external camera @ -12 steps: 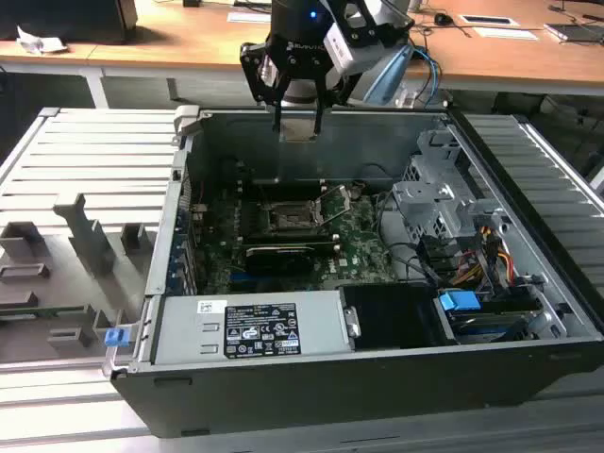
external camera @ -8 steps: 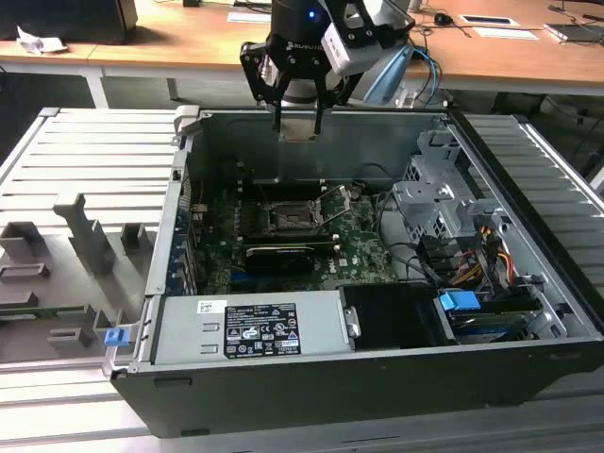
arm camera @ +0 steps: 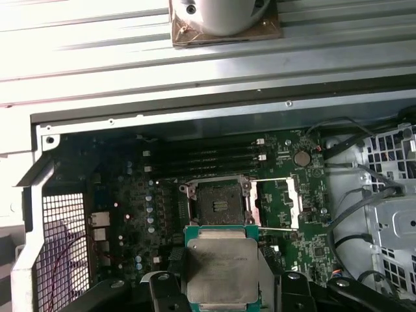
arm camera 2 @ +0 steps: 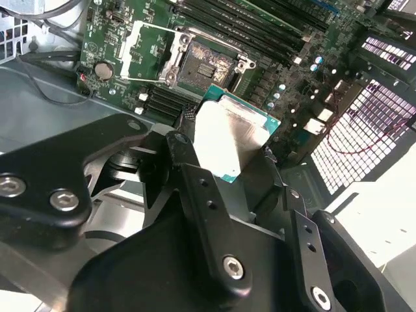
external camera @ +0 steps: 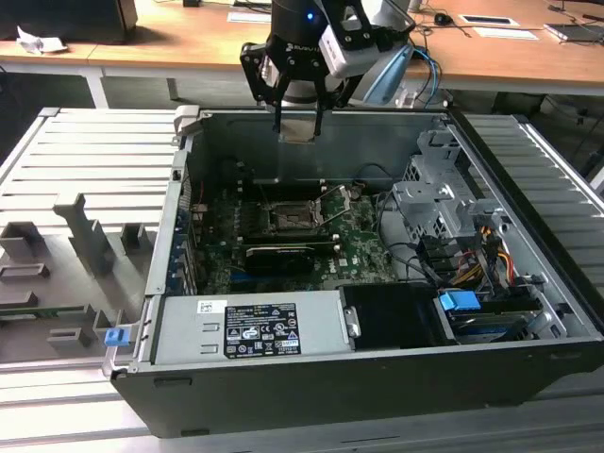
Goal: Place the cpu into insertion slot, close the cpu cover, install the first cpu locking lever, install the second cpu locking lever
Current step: 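Place the cpu into insertion slot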
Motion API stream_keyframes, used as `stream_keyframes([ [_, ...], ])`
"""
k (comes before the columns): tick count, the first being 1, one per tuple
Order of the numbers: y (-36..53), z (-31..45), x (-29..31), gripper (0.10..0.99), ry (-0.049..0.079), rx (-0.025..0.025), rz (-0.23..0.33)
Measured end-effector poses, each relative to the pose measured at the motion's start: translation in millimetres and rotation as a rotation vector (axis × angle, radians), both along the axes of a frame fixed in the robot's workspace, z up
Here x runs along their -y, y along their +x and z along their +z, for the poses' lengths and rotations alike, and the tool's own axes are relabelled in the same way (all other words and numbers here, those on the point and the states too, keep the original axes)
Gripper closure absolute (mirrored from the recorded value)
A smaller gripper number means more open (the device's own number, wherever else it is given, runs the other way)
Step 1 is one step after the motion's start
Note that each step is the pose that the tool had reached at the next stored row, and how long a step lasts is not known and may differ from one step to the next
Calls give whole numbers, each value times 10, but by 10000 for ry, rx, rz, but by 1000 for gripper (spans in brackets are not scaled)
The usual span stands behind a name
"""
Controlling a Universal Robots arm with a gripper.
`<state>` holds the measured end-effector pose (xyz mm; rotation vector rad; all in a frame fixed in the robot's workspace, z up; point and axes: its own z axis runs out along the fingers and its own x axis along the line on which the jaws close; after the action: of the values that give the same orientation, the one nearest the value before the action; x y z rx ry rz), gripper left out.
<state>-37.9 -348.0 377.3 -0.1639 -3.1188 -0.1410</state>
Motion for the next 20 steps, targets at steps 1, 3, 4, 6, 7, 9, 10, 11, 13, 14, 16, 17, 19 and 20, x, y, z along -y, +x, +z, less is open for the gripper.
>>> stream_keyframes([
  [1, 0, 0, 0, 557, -1, 0, -28],
  [3, 0, -2, 0, 557, 1, 1, -213],
  [4, 0, -2, 0, 557, 1, 1, -289],
  [6, 0, -2, 0, 557, 1, 0, -447],
  [7, 0, -2, 0, 557, 1, 0, -576],
  [9, 0, -3, 0, 557, 0, 1, -759],
  [10, 0, -3, 0, 557, 0, 0, -821],
  [11, 0, -3, 0, 557, 0, 0, -885],
  [13, 0, -3, 0, 557, 1, 1, -1023],
  [14, 0, -3, 0, 557, 0, 1, -1112],
  [16, 0, -3, 0, 557, 0, 0, -1236],
  [17, 0, -4, 0, 557, 1, 1, -1309],
  [19, 0, -4, 0, 557, 0, 1, -1462],
  [20, 0, -4, 0, 557, 0, 0, -1518],
])
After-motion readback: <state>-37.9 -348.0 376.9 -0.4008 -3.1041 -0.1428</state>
